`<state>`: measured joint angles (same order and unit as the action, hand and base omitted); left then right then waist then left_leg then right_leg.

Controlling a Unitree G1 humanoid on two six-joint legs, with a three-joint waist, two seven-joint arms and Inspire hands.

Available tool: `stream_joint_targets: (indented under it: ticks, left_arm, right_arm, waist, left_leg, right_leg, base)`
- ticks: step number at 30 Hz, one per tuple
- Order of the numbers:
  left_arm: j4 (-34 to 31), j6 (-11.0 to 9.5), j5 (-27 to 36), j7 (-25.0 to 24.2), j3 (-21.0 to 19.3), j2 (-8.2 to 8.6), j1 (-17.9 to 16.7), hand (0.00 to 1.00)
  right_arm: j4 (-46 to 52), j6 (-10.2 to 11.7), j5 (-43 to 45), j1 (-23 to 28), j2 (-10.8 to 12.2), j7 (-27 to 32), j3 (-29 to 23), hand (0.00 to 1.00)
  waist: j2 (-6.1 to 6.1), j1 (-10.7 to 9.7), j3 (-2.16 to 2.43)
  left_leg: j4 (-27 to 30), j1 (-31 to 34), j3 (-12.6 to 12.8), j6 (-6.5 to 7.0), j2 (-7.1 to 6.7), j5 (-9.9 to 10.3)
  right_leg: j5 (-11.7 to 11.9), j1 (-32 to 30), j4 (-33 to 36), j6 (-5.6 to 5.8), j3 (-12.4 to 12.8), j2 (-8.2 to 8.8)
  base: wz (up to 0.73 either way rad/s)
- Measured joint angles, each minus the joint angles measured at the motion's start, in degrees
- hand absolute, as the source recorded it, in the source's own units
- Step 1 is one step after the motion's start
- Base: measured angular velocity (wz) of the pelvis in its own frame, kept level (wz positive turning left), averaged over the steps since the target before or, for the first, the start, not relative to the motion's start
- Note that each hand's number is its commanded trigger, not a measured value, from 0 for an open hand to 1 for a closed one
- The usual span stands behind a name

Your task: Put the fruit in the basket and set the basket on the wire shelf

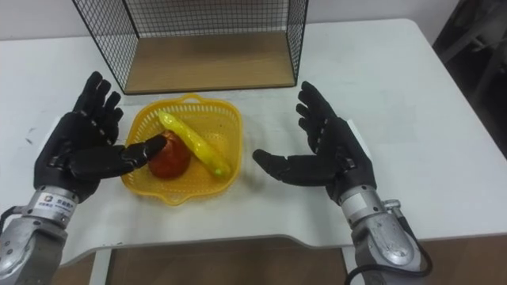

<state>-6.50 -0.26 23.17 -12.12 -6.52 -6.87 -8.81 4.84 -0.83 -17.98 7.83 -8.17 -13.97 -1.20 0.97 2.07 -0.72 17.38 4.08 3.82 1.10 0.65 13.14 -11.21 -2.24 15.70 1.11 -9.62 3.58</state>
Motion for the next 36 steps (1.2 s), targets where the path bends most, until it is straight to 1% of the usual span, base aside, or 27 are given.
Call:
stream_joint_targets:
  ticks: [5, 7, 10, 14, 16, 20, 26, 28, 32, 33, 36]
  left_arm:
    - [0.0, 0.0, 0.0, -0.3, 0.0, 0.07, 0.0, 0.00]
    - [0.0, 0.0, 0.0, -0.9, -0.1, 0.50, 0.0, 0.00]
    - [0.0, 0.1, 0.0, -0.9, -0.1, 0.68, 0.0, 0.00]
    - [0.0, 0.3, 0.0, -0.9, -0.1, 0.70, 0.0, 0.00]
    - [0.0, 0.4, 0.0, -0.9, -0.1, 0.79, 0.0, 0.00]
    - [0.1, 0.6, 0.0, -1.0, -0.1, 0.95, 0.0, 0.00]
    - [0.9, 1.4, 0.0, -1.0, -0.1, 1.03, 0.0, 0.00]
    - [1.0, 1.7, -0.1, -1.0, 0.0, 1.07, 0.0, 0.00]
    - [1.2, 1.7, -0.1, -1.0, 0.0, 1.22, 0.0, 0.00]
    - [1.8, 1.7, -0.1, -1.0, 0.0, 1.21, -0.1, 0.00]
    - [2.8, 1.7, -0.1, -1.0, 0.0, 1.20, -0.4, 0.00]
  right_arm:
    - [-0.2, 0.0, -0.1, 0.0, 0.0, 0.0, 0.0, 0.00]
    - [-0.4, 0.0, -0.2, 0.0, 0.0, 0.0, 0.0, 0.00]
    - [-0.4, 0.0, -0.2, 0.0, 0.0, 0.0, 0.0, 0.00]
    - [-0.4, 0.0, -0.2, 0.0, 0.0, 0.0, 0.0, 0.00]
    - [-0.4, 0.0, -0.2, 0.0, 0.0, 0.0, 0.0, 0.00]
    - [-0.4, 0.0, -0.2, 0.0, 0.1, 0.0, 0.0, 0.00]
    - [-0.4, -0.1, -0.2, 0.0, 0.1, 0.0, -0.1, 0.00]
    - [-0.4, -0.1, -0.2, 0.0, 0.1, 0.0, -0.1, 0.00]
    - [-0.5, -0.1, -0.2, 0.0, 0.0, 0.0, -0.1, 0.00]
    - [-0.5, -0.2, -0.3, 0.0, 0.0, 0.0, -0.1, 0.00]
    - [-0.6, -0.2, -2.0, 0.0, 0.0, 0.0, -0.1, 0.00]
  waist:
    - [-0.19, 0.0, 0.11]
    - [-0.29, 0.1, 0.16]
    - [-0.42, 0.1, 0.24]
    - [-0.42, 0.1, 0.24]
    - [-0.41, 0.2, 0.24]
    - [-0.38, 0.2, 0.23]
    - [-0.21, 0.4, 0.20]
    - [0.08, 0.7, 0.16]
    - [0.45, 1.1, 0.20]
    - [0.56, 1.3, 0.27]
    - [0.60, 1.4, 0.30]
  left_leg:
    - [0.0, -0.2, 0.1, 0.00, 0.00, 0.0]
    - [0.0, -0.4, 0.1, 0.00, 0.01, 0.0]
    - [0.1, -0.4, 0.1, 0.00, 0.08, 0.0]
    - [0.2, -0.4, 0.1, 0.00, 0.16, 0.0]
    - [0.2, -0.4, 0.2, -0.01, 0.55, 0.0]
    - [0.1, -0.4, 0.2, -0.02, 0.59, 0.0]
    - [0.0, -0.4, 0.2, -0.03, 0.60, 0.0]
    - [-0.2, -0.5, 0.2, -0.03, 0.60, 0.0]
    - [-0.4, -0.7, 0.3, -0.07, 0.58, 0.0]
    - [-0.6, -0.8, 0.4, -0.11, 0.57, -0.1]
    - [-0.6, -0.8, 0.5, -0.15, 0.57, -0.1]
  right_leg:
    - [0.0, 0.0, 0.0, 0.00, 0.1, 0.00]
    - [0.0, 0.2, 0.0, 0.00, 0.1, 0.00]
    - [0.0, 0.3, 0.0, -0.03, 0.1, -0.04]
    - [0.1, 0.3, 0.1, -0.10, 0.1, -0.11]
    - [0.1, 0.3, 0.1, -0.12, 0.1, -0.16]
    - [0.1, 0.3, 0.0, -0.13, 0.1, -0.21]
    - [0.1, 0.3, -0.1, -0.13, 0.1, -0.24]
    - [0.1, 0.2, 0.0, -0.13, 0.2, -0.24]
    - [0.1, 0.3, 0.0, -0.13, 0.2, -0.23]
    - [0.1, 0.3, 0.0, -0.13, 0.2, -0.23]
    - [0.1, 0.3, 0.0, -0.14, 0.2, -0.24]
  base:
    - [-0.01]
    - [0.00]
    - [0.00]
    - [0.00]
    - [0.00]
    - [0.00]
    - [0.00]
    - [0.00]
    - [0.00]
    - [0.00]
    - [0.00]
